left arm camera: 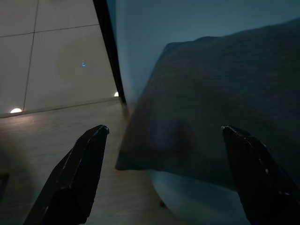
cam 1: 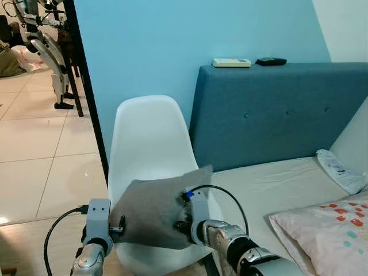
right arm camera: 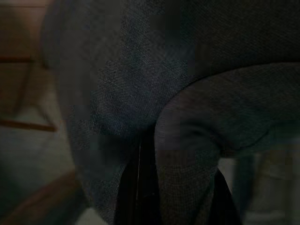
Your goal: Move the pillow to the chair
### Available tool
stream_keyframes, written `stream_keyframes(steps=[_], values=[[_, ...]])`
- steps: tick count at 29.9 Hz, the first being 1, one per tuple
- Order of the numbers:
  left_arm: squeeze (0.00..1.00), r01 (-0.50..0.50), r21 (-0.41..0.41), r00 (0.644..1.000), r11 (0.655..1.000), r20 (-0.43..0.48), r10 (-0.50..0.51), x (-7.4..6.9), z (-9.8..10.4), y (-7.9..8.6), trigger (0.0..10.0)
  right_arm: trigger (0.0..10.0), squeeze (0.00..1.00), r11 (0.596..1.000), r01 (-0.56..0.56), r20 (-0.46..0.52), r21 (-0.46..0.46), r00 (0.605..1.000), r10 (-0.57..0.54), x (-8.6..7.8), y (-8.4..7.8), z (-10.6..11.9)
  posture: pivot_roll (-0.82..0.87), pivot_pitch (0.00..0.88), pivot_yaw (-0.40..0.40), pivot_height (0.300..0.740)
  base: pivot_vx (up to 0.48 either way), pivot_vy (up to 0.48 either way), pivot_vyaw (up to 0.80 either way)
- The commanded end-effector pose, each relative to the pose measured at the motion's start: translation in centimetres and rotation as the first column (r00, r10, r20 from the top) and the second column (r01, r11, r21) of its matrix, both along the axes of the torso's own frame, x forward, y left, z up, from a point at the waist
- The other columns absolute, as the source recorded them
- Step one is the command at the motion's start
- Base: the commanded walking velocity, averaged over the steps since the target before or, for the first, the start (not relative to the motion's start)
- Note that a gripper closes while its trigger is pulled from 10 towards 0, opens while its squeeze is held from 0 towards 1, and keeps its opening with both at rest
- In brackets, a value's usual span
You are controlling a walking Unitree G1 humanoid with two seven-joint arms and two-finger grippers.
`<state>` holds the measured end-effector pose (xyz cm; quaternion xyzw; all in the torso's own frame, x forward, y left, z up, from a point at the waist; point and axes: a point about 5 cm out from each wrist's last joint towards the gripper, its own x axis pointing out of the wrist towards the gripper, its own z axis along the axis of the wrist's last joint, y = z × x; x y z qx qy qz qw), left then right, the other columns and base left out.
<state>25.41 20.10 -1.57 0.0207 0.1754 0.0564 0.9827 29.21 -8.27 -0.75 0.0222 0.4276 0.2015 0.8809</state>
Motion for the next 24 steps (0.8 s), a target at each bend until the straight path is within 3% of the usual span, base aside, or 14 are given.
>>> stream_keyframes(steps=[1,7,10,17,24], values=[[0.00,0.013,0.018,1.000,1.000,-0.001,-0.013,-0.4,-0.2,0.1,10.0,10.0,0.00,0.998,0.020,0.003,-0.062,1.000,-0.020,0.2,-0.7,0.0,0.18,0.001,-0.050,0.676,0.000,0.000,0.00],[0.00,0.015,0.019,1.000,1.000,-0.005,-0.015,-0.5,-0.2,0.2,10.0,10.0,0.00,0.988,0.136,0.045,-0.075,0.990,-0.133,1.1,-2.7,0.5,0.17,0.005,-0.041,0.651,0.000,0.000,0.00],[0.00,0.021,0.019,1.000,1.000,-0.006,-0.021,-0.5,-0.2,0.0,10.0,10.0,0.00,0.987,0.142,0.048,-0.077,0.989,-0.138,1.1,-3.1,0.5,0.17,0.005,-0.039,0.641,0.000,0.000,0.00],[0.00,0.032,0.017,0.999,0.999,-0.004,-0.032,-0.4,-0.1,-0.2,10.0,10.0,0.00,0.987,0.110,0.028,-0.115,0.994,-0.108,-0.1,-3.0,-0.7,0.17,0.012,-0.038,0.606,0.000,0.000,0.00],[0.00,0.046,0.025,0.999,0.999,0.003,-0.046,-0.9,-0.2,0.0,10.0,10.0,0.00,0.989,0.122,0.059,-0.087,0.991,-0.117,0.0,-2.5,-0.6,0.19,0.046,-0.022,0.576,0.000,0.000,0.00]])
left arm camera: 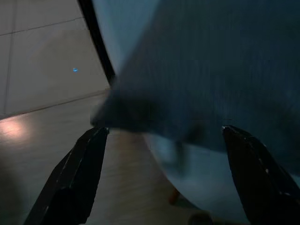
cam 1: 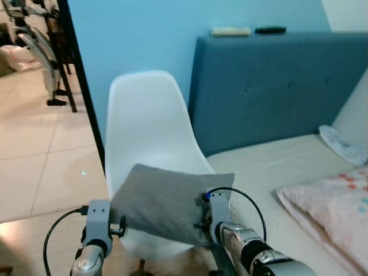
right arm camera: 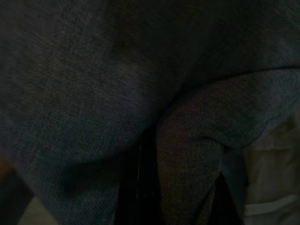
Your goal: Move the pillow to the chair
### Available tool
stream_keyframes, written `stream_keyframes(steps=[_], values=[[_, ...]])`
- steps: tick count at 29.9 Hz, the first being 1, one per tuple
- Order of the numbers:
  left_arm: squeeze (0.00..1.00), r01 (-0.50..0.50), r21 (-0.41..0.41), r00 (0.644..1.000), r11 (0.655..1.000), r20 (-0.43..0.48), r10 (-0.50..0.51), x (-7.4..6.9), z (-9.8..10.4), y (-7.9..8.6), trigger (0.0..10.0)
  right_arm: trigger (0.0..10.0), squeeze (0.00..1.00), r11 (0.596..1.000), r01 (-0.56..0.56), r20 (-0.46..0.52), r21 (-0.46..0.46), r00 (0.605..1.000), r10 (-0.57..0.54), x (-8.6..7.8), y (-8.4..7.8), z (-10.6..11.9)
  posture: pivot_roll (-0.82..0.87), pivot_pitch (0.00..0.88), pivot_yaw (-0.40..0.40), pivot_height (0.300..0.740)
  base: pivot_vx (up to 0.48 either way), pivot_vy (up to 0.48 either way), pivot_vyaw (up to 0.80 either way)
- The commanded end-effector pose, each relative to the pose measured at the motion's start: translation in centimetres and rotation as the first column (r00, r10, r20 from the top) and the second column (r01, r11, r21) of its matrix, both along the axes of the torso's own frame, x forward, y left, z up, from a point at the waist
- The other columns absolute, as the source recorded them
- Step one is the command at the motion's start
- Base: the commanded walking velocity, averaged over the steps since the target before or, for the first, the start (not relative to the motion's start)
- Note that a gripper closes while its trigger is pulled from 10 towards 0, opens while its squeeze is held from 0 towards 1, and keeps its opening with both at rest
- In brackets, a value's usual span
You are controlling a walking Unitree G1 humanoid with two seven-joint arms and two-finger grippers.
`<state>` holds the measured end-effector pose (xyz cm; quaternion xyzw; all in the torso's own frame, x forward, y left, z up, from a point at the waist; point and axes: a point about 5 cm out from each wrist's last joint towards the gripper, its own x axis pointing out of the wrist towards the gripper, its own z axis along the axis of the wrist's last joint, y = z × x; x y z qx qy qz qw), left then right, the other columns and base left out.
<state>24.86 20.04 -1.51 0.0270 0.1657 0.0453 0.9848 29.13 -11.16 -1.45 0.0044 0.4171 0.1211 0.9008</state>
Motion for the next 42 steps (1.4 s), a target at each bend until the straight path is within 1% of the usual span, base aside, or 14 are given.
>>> stream_keyframes(steps=[1,9,12,16,17,20,22,26,27,33,35,36,38,42], values=[[0.00,0.028,0.019,1.000,0.999,-0.014,-0.028,-0.8,-0.3,0.1,10.0,10.0,0.00,1.000,-0.015,0.026,0.011,1.000,0.014,0.3,0.6,0.3,0.19,0.062,-0.015,0.576,0.000,0.000,0.00],[0.00,0.042,0.032,0.999,0.999,-0.013,-0.042,-2.2,-0.6,0.5,10.0,10.0,0.00,0.997,-0.071,0.081,-0.014,0.994,0.072,1.2,1.6,1.3,0.22,0.118,-0.001,0.576,0.000,0.000,0.00],[0.00,0.049,0.038,0.999,0.998,-0.012,-0.048,-3.4,-0.6,0.7,10.0,10.0,0.00,0.984,-0.133,0.171,-0.117,0.973,0.152,2.4,2.2,2.7,0.24,0.162,0.009,0.576,0.000,0.000,0.00],[0.00,0.055,0.039,0.998,0.998,-0.012,-0.055,-4.3,-0.4,0.7,10.0,10.0,0.00,0.983,-0.087,0.242,-0.163,0.962,0.125,3.8,2.3,4.2,0.25,0.200,0.017,0.576,0.000,0.000,0.00],[0.00,0.063,0.039,0.998,0.997,-0.017,-0.062,-4.6,-0.4,0.5,10.0,10.0,0.00,0.993,-0.038,0.275,-0.116,0.959,0.069,4.6,2.5,5.2,0.25,0.207,0.019,0.576,0.000,0.000,0.00],[0.00,0.068,0.039,0.998,0.997,-0.017,-0.067,-4.8,-0.3,0.4,10.0,10.0,0.00,0.997,-0.015,0.288,-0.072,0.957,0.035,5.0,2.7,5.8,0.26,0.221,0.024,0.576,0.000,0.000,0.00],[0.00,0.078,0.038,0.997,0.996,-0.017,-0.077,-4.9,-0.2,0.2,10.0,10.0,0.00,1.000,0.011,0.311,-0.004,0.950,-0.009,5.6,3.0,6.7,0.25,0.225,0.028,0.576,0.000,0.000,0.00],[0.00,0.087,0.037,0.996,0.996,-0.018,-0.086,-4.8,0.0,-0.1,10.0,10.0,0.04,0.999,0.029,0.326,0.042,0.944,-0.041,5.9,3.1,7.1,0.24,0.223,0.028,0.576,0.000,0.000,0.00],[0.00,0.092,0.033,0.996,0.995,-0.011,-0.091,-4.4,0.3,-0.3,10.0,10.0,1.00,0.991,0.059,0.305,0.122,0.948,-0.094,5.6,3.0,6.8,0.23,0.211,0.028,0.576,0.000,0.000,0.00],[0.00,0.096,0.018,0.995,0.995,0.012,-0.096,-3.1,0.9,-0.8,10.0,10.0,1.00,0.970,0.074,0.282,0.232,0.949,-0.140,5.0,2.0,5.8,0.21,0.188,0.021,0.576,0.000,0.000,0.00],[0.00,0.096,0.015,0.995,0.995,0.013,-0.096,-2.8,1.0,-0.9,10.0,10.0,1.00,0.967,0.049,0.281,0.251,0.952,-0.121,4.7,2.0,5.6,0.20,0.168,0.013,0.576,0.000,0.000,0.00],[0.00,0.092,0.011,0.996,0.996,0.017,-0.092,-2.2,1.1,-1.0,10.0,10.0,1.00,0.955,-0.017,0.271,0.296,0.960,-0.067,3.8,1.8,4.7,0.18,0.152,0.008,0.576,0.000,0.000,0.00],[0.00,0.086,0.007,0.996,0.996,0.016,-0.086,-1.7,1.1,-1.1,10.0,10.0,1.00,0.942,-0.041,0.254,0.333,0.966,-0.048,3.1,1.5,4.0,0.17,0.135,0.001,0.576,0.000,0.000,0.00],[0.00,0.064,0.004,0.998,0.998,0.011,-0.064,-1.0,1.1,-0.9,10.0,10.0,1.00,0.936,-0.122,0.255,0.331,0.966,0.036,1.8,1.1,3.0,0.15,0.104,-0.004,0.576,0.000,0.000,0.00]])
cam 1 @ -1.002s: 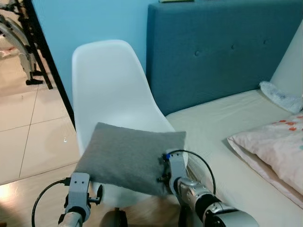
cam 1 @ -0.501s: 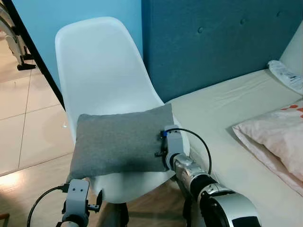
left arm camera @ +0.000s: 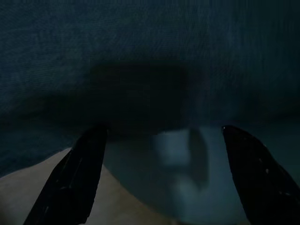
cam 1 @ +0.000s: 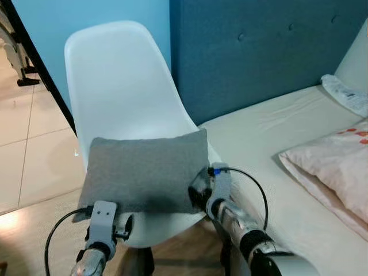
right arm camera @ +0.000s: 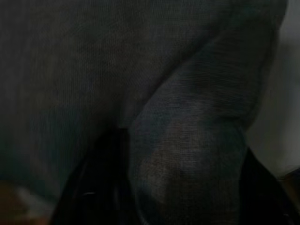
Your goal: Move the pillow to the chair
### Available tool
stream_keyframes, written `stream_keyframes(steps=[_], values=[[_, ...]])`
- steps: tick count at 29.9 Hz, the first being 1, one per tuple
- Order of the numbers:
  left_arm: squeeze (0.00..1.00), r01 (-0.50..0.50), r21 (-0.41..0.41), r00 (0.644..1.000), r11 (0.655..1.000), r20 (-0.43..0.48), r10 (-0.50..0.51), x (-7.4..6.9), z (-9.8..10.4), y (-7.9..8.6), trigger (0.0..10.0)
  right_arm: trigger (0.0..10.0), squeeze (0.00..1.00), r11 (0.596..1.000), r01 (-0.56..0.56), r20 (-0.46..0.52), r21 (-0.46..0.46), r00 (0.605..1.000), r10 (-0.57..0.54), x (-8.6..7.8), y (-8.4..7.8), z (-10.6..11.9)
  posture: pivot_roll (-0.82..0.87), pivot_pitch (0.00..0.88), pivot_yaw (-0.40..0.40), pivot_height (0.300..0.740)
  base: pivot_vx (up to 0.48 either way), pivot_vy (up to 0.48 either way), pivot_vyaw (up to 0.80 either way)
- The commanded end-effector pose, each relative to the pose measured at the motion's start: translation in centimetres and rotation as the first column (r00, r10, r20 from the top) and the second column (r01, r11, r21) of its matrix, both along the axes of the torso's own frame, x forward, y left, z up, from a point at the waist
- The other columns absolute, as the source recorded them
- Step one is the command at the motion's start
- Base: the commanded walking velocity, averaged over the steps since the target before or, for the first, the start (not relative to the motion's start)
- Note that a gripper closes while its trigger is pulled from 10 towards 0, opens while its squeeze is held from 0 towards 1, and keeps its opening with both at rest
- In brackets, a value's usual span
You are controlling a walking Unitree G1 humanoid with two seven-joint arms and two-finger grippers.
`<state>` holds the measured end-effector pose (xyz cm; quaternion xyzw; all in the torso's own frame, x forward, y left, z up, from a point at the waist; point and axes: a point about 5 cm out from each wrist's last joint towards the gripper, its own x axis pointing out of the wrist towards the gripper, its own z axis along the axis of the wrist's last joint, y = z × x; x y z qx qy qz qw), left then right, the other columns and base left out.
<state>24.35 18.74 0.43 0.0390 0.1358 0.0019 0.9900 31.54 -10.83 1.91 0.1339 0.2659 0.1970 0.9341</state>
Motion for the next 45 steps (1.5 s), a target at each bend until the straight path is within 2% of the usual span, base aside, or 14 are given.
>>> stream_keyframes(steps=[1,6,8,9,12,13,17,22,26,28,33,39,40,45], values=[[0.00,-0.036,-0.008,0.998,0.999,-0.047,0.035,-0.1,-0.8,0.5,10.0,10.0,1.00,0.997,-0.081,-0.001,0.012,0.997,0.081,-1.0,0.1,-0.7,0.13,0.075,-0.011,0.576,0.000,0.000,0.00],[0.00,-0.045,-0.014,0.998,0.999,-0.045,0.044,0.9,-0.5,0.6,10.0,10.0,1.00,0.999,0.001,0.055,0.035,0.998,-0.003,-1.0,-1.9,-0.2,0.11,0.032,-0.014,0.576,0.000,0.000,0.00],[0.00,-0.049,-0.017,0.998,0.999,-0.042,0.048,1.8,-0.2,0.7,10.0,10.0,0.98,0.993,0.102,0.097,0.066,0.989,-0.108,-0.6,-3.7,0.5,0.10,0.000,-0.015,0.576,0.000,0.000,0.00],[0.00,-0.051,-0.019,0.998,0.999,-0.042,0.050,2.2,-0.1,0.7,10.0,10.0,0.56,0.989,0.126,0.107,0.077,0.985,-0.133,-0.4,-4.1,0.8,0.09,0.000,-0.014,0.576,0.000,0.000,0.00],[0.00,-0.051,-0.019,0.998,0.999,-0.042,0.050,2.4,0.0,0.7,10.0,10.0,0.56,0.985,0.149,0.112,0.085,0.981,-0.158,-0.3,-4.5,0.9,0.09,0.000,-0.014,0.576,0.000,0.000,0.00],[0.00,-0.057,-0.021,0.997,0.998,-0.048,0.056,2.9,0.0,0.7,10.0,10.0,0.00,0.969,0.207,0.130,0.133,0.966,-0.224,0.0,-5.4,1.4,0.09,0.000,-0.019,0.576,0.000,0.000,0.00],[0.00,-0.076,-0.030,0.996,0.997,-0.055,0.074,3.1,-0.1,0.8,10.0,10.0,0.00,0.954,0.240,0.142,0.178,0.953,-0.266,-0.1,-6.1,1.5,0.09,0.000,-0.021,0.576,0.000,0.000,0.00],[0.00,-0.130,-0.037,0.988,0.991,-0.087,0.126,2.6,-0.8,1.5,10.0,10.0,0.00,0.939,0.253,0.094,0.232,0.955,-0.280,-1.4,-6.1,0.0,0.10,0.000,-0.030,0.586,0.000,0.000,0.00],[0.00,-0.178,-0.038,0.977,0.983,-0.126,0.171,1.9,-1.6,2.2,10.0,10.0,0.00,0.951,0.233,0.038,0.202,0.969,-0.245,-2.6,-5.2,-1.5,0.11,0.000,-0.037,0.595,0.000,0.000,0.00],[0.00,-0.246,-0.040,0.955,0.969,-0.179,0.235,0.8,-2.6,3.3,10.0,10.0,0.00,0.972,0.191,-0.030,0.135,0.982,-0.189,-4.0,-4.1,-3.3,0.12,0.000,-0.041,0.605,0.000,0.000,0.00],[0.00,-0.338,-0.012,0.909,0.941,-0.264,0.323,-1.4,-4.1,5.0,10.0,10.0,0.00,0.987,0.156,-0.143,0.046,0.979,-0.148,-6.5,-3.7,-5.7,0.13,0.000,-0.053,0.624,0.000,0.000,0.00],[0.00,-0.392,-0.015,0.882,0.920,-0.290,0.371,-2.4,-4.6,5.8,10.0,10.0,0.00,0.989,0.143,-0.164,0.035,0.977,-0.136,-7.1,-3.7,-6.2,0.14,0.000,-0.060,0.633,0.000,0.000,0.00],[0.00,-0.443,-0.018,0.853,0.896,-0.315,0.415,-3.4,-5.1,6.6,10.0,10.0,0.00,0.991,0.133,-0.182,0.019,0.975,-0.128,-7.6,-3.7,-6.6,0.14,0.000,-0.062,0.643,0.000,0.000,0.00],[0.00,-0.473,-0.011,0.829,0.881,-0.345,0.441,-4.4,-5.6,7.0,10.0,10.0,0.00,0.991,0.131,-0.215,-0.008,0.968,-0.130,-8.3,-3.9,-7.2,0.14,0.000,-0.065,0.657,0.000,0.000,0.00]])
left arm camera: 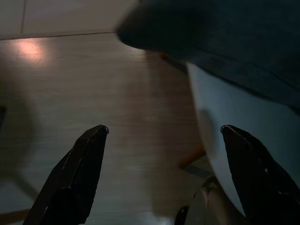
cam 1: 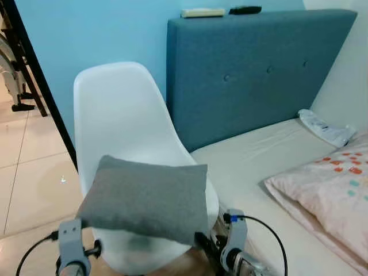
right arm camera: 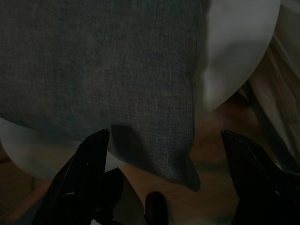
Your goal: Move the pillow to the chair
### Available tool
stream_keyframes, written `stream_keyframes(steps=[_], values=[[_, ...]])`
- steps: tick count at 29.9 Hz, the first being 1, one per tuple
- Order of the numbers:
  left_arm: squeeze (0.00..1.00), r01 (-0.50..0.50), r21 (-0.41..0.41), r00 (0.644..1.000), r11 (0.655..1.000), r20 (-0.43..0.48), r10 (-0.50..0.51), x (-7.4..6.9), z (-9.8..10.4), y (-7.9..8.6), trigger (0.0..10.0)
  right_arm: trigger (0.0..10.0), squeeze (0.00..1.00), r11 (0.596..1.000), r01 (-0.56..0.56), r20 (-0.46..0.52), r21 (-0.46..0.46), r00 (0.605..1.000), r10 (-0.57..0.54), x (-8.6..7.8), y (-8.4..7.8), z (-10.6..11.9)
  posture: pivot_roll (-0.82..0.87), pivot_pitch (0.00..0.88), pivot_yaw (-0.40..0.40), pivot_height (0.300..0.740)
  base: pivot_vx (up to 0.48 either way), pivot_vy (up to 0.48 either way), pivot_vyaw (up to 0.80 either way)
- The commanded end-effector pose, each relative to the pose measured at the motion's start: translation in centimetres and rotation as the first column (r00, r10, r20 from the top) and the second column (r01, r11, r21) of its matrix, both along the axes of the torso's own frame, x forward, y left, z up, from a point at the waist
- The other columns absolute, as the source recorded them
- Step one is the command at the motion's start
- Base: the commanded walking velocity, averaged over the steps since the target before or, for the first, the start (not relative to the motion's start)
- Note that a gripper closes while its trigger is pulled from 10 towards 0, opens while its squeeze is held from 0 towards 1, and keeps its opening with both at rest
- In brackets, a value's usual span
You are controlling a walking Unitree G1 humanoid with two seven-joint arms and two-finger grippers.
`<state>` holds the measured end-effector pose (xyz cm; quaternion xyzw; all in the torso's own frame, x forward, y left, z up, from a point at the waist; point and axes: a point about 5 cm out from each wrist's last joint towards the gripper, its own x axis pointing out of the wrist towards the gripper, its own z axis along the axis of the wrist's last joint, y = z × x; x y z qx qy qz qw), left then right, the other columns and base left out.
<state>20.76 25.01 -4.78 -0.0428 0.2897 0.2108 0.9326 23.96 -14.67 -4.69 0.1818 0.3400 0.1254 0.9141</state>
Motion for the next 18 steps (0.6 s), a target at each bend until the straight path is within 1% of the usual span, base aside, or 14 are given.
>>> stream_keyframes(steps=[1,2,4,5,6,7,9,10,11,14,15,16,17,18], values=[[0.00,-0.037,0.002,0.998,0.999,-0.051,0.037,-1.2,-0.6,0.7,10.0,10.0,0.00,1.000,-0.006,-0.047,-0.031,0.999,0.004,-1.1,-0.2,-0.8,0.15,0.000,-0.065,0.662,0.000,0.000,0.00],[0.00,-0.037,0.002,0.998,0.999,-0.051,0.037,-1.2,-0.6,0.7,10.0,10.0,0.00,1.000,-0.006,-0.047,-0.031,0.999,0.004,-1.1,-0.2,-0.8,0.15,0.000,-0.065,0.662,0.000,0.000,0.00],[0.00,-0.051,0.001,0.995,0.999,-0.084,0.050,-1.9,-1.1,0.8,10.0,10.0,0.00,0.998,-0.019,-0.074,-0.056,0.997,0.015,-1.7,-0.2,-1.3,0.15,0.000,-0.067,0.672,0.000,0.000,0.00],[0.00,-0.051,0.001,0.995,0.999,-0.084,0.050,-1.9,-1.1,0.8,10.0,10.0,0.00,0.998,-0.019,-0.074,-0.056,0.997,0.015,-1.7,-0.2,-1.3,0.15,0.000,-0.067,0.672,0.000,0.000,0.00],[0.00,-0.064,-0.006,0.990,0.998,-0.128,0.063,-2.9,-1.7,0.8,10.0,10.0,0.00,0.997,-0.023,-0.096,-0.069,0.995,0.016,-2.2,-0.3,-1.6,0.15,0.000,-0.070,0.681,0.000,0.000,0.00],[0.00,-0.064,-0.006,0.990,0.998,-0.128,0.063,-2.9,-1.7,0.8,10.0,10.0,0.00,0.997,-0.023,-0.096,-0.069,0.995,0.016,-2.2,-0.3,-1.6,0.15,0.000,-0.070,0.681,0.000,0.000,0.00],[0.00,-0.075,-0.012,0.985,0.997,-0.159,0.072,-3.7,-2.1,0.7,10.0,10.0,0.00,0.996,-0.029,-0.112,-0.086,0.994,0.020,-2.5,-0.3,-1.9,0.15,0.000,-0.070,0.690,0.000,0.000,0.00],[0.00,-0.075,-0.012,0.985,0.997,-0.159,0.072,-3.7,-2.1,0.7,10.0,10.0,0.00,0.996,-0.029,-0.112,-0.086,0.994,0.020,-2.5,-0.3,-1.9,0.15,0.000,-0.070,0.690,0.000,0.000,0.00],[0.00,-0.111,-0.026,0.975,0.994,-0.198,0.103,-4.8,-2.7,0.7,10.0,10.0,0.00,0.994,-0.038,-0.135,-0.104,0.991,0.023,-3.0,-0.4,-2.2,0.16,0.000,-0.073,0.700,0.000,0.000,0.00],[0.00,-0.139,-0.033,0.961,0.990,-0.246,0.127,-6.2,-3.3,0.8,10.0,10.0,0.00,0.991,-0.052,-0.162,-0.123,0.986,0.032,-3.6,-0.4,-2.6,0.16,0.000,-0.078,0.714,0.000,0.000,0.00],[0.00,-0.139,-0.033,0.961,0.990,-0.246,0.127,-6.2,-3.3,0.8,10.0,10.0,0.00,0.991,-0.052,-0.162,-0.123,0.986,0.032,-3.6,-0.4,-2.6,0.16,0.000,-0.078,0.714,0.000,0.000,0.00],[0.00,-0.144,-0.034,0.949,0.989,-0.288,0.128,-7.3,-3.8,0.8,10.0,10.0,0.00,0.990,-0.057,-0.179,-0.129,0.983,0.033,-4.0,-0.4,-2.8,0.16,0.000,-0.078,0.724,0.000,0.000,0.00],[0.00,-0.147,-0.037,0.944,0.988,-0.302,0.129,-7.7,-4.0,0.7,10.0,10.0,0.00,0.990,-0.059,-0.184,-0.131,0.982,0.034,-4.1,-0.4,-2.9,0.16,0.000,-0.078,0.729,0.000,0.000,0.00],[0.00,-0.147,-0.037,0.944,0.988,-0.302,0.129,-7.7,-4.0,0.7,10.0,10.0,0.00,0.990,-0.059,-0.184,-0.131,0.982,0.034,-4.1,-0.4,-2.9,0.16,0.000,-0.078,0.729,0.000,0.000,0.00]])
